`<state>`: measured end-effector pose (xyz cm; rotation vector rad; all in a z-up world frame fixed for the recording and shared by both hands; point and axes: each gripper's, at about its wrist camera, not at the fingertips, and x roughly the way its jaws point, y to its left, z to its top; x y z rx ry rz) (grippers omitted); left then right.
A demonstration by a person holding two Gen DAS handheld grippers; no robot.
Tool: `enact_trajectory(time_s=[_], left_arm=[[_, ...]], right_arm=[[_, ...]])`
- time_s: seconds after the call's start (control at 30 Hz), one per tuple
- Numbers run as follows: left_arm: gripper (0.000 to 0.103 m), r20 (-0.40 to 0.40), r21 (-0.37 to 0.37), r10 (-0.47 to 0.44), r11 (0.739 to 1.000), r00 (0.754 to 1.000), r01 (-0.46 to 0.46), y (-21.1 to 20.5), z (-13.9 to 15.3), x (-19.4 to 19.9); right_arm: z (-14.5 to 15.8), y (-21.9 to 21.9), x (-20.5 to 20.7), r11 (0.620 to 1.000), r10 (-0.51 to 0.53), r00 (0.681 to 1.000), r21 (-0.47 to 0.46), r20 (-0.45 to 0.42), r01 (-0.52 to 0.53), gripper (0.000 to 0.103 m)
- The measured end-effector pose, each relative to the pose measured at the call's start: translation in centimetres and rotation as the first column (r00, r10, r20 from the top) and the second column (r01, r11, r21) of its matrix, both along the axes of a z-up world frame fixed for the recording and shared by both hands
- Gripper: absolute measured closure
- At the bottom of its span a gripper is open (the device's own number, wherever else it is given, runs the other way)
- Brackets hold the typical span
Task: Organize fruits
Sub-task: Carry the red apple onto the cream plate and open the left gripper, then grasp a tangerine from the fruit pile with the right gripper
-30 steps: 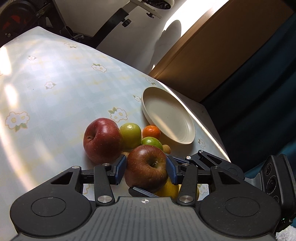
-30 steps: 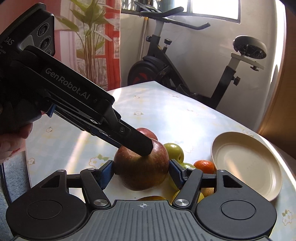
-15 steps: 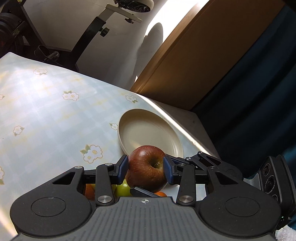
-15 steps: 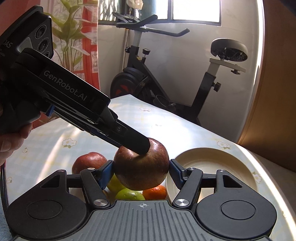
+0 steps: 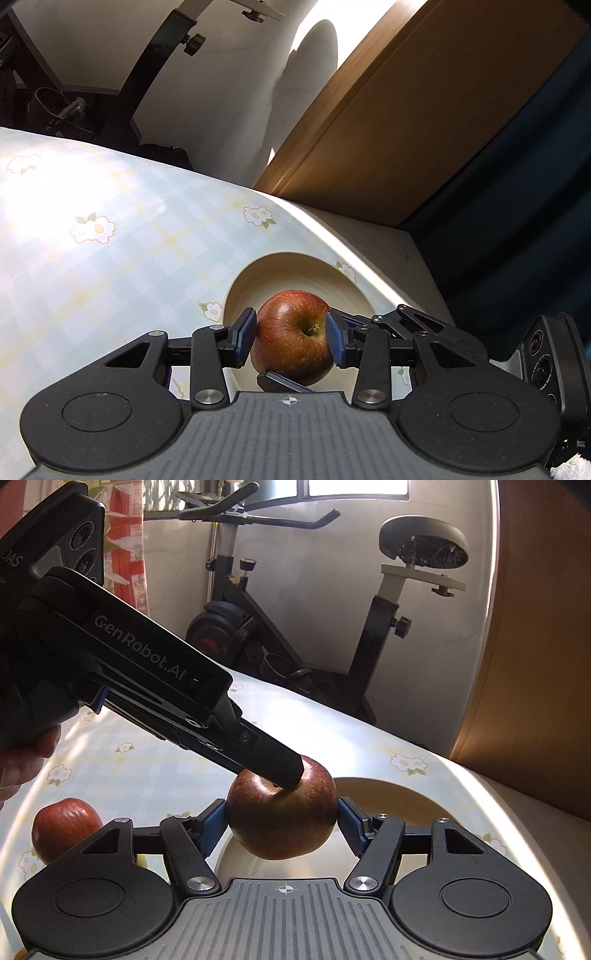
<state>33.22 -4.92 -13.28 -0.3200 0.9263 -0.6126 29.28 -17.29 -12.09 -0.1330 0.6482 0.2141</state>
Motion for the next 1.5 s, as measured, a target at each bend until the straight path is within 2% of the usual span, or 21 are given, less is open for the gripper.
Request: enact_trajectory(time_s=[0.17, 0.37, 0.63, 0.77, 1.0, 1.23, 1.5], left_arm=[[0.061, -0.042, 0.013, -0.002, 1.0, 0.999, 0.003, -0.8, -1.3, 2.1], [0.06, -0.065, 0.036, 0.002, 0.999, 0.998, 0.001, -1.2, -1.7, 2.8], [0.06, -0.068, 0.046, 0.006, 0.999, 0.998, -0.003, -1.1, -2.3, 4.0], [0.057, -0.051, 0.051, 0.019, 0.999, 0.998, -0.017, -0.5, -1.7, 3.7], [0.057, 0.011, 0.105, 0.069, 0.992, 0.998, -0.07, 1.2, 0.8, 1.3], [0.057, 0.089, 0.214, 0.096, 0.97, 0.991, -0.113, 3.9, 2.8, -2.8], [0.057, 0.125, 0.246, 0.143, 0.954, 0.982, -0.17, 7.2, 3.9, -6.9]], right_arm=[[-1.4, -0.9, 1.5, 1.0, -0.008, 1.0, 0.014, -0.02, 0.009, 0.042], [-2.5, -1.2, 2.4, 1.0, -0.003, 0.999, 0.008, -0.033, 0.003, 0.042], [-2.7, -1.1, 2.4, 1.0, -0.015, 0.999, 0.013, -0.034, 0.015, 0.041], [-2.4, -0.9, 2.0, 0.999, -0.037, 0.998, 0.007, -0.043, 0.037, 0.039], [-1.1, -1.4, 0.0, 0.992, -0.111, 0.993, 0.054, -0.039, 0.113, 0.039], [0.4, -1.8, -4.2, 0.977, -0.186, 0.982, 0.097, -0.034, 0.189, 0.042], [1.1, -1.0, -8.4, 0.962, -0.244, 0.969, 0.115, -0.043, 0.248, 0.049]])
